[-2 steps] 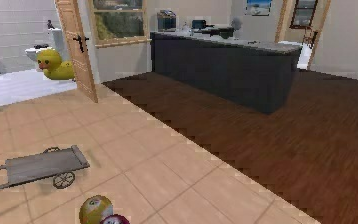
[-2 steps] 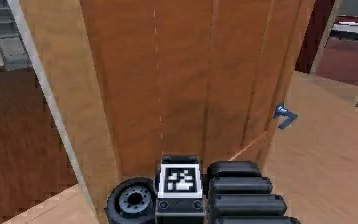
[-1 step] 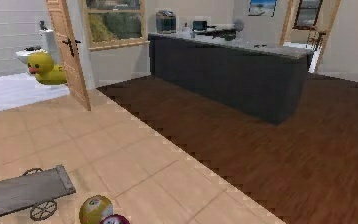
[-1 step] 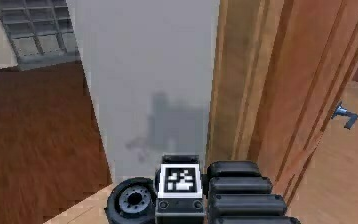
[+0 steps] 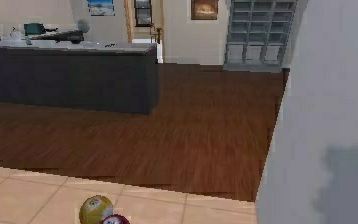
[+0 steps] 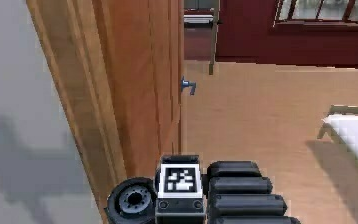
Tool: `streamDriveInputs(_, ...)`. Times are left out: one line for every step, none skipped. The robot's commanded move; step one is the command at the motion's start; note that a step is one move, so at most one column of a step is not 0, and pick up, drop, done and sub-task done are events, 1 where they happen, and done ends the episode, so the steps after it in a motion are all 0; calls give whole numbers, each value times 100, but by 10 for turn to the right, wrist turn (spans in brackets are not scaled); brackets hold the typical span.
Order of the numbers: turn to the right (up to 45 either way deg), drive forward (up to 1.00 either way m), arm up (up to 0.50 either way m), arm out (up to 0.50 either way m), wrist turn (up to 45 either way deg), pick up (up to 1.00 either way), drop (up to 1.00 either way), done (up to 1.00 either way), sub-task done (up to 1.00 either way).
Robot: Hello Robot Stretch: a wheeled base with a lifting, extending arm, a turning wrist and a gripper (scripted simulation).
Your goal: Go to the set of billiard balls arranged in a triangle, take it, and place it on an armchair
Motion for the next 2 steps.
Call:
streamDriveInputs(0, 100, 0, 0, 0, 0, 0, 0, 0)
streamDriveInputs(0, 100, 0, 0, 0, 0, 0, 0, 0)
